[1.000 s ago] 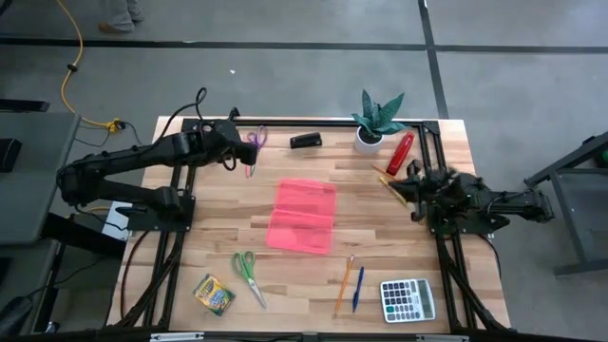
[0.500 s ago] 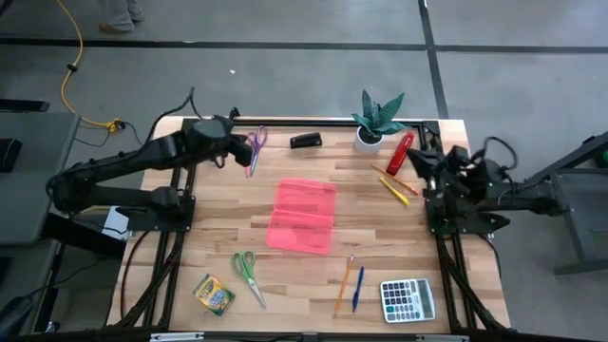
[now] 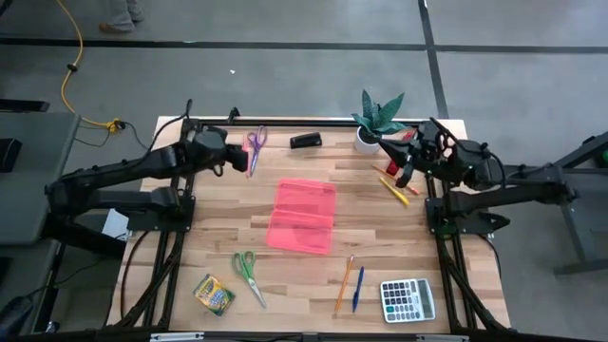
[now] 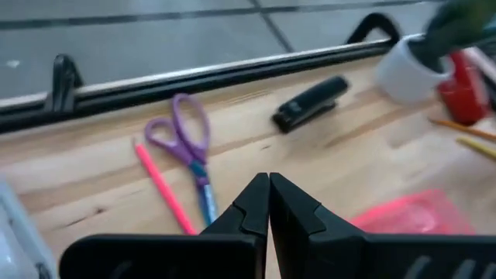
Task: Pick & place school supplies into a supply box
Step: Put the pink pencil into the pink supply box
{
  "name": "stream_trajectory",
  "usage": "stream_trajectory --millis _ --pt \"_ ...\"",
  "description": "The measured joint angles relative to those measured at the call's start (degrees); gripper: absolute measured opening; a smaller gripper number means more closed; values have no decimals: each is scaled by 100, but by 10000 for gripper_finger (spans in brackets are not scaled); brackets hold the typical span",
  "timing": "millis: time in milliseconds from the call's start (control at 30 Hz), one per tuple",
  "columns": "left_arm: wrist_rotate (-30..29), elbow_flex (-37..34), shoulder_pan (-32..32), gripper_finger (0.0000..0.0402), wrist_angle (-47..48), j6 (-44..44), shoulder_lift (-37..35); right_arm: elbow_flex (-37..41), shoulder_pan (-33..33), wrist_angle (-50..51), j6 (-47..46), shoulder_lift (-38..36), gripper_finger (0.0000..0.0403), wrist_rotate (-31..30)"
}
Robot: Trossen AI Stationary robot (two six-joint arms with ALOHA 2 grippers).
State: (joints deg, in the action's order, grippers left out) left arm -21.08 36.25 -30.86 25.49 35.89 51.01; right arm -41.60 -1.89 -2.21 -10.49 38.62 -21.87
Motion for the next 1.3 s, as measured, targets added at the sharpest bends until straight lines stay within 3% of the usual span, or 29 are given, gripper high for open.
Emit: stream_trajectory --millis 200,500,633,933,1300 --pt "28 2 -256 30 -18 250 1072 -86 0 100 -20 24 0 83" --pt "35 148 -786 160 -390 1155 2615 -86 0 127 -106 34 0 83" --pt "175 583 -1074 189 -355 1219 3304 -86 0 209 -106 34 0 83" --pt "293 1221 -1236 161 -78 1768 4503 -86 0 373 -105 34 0 83" --pt "-4 1226 -1243 110 60 1859 4449 -86 -1 373 -130 34 0 83"
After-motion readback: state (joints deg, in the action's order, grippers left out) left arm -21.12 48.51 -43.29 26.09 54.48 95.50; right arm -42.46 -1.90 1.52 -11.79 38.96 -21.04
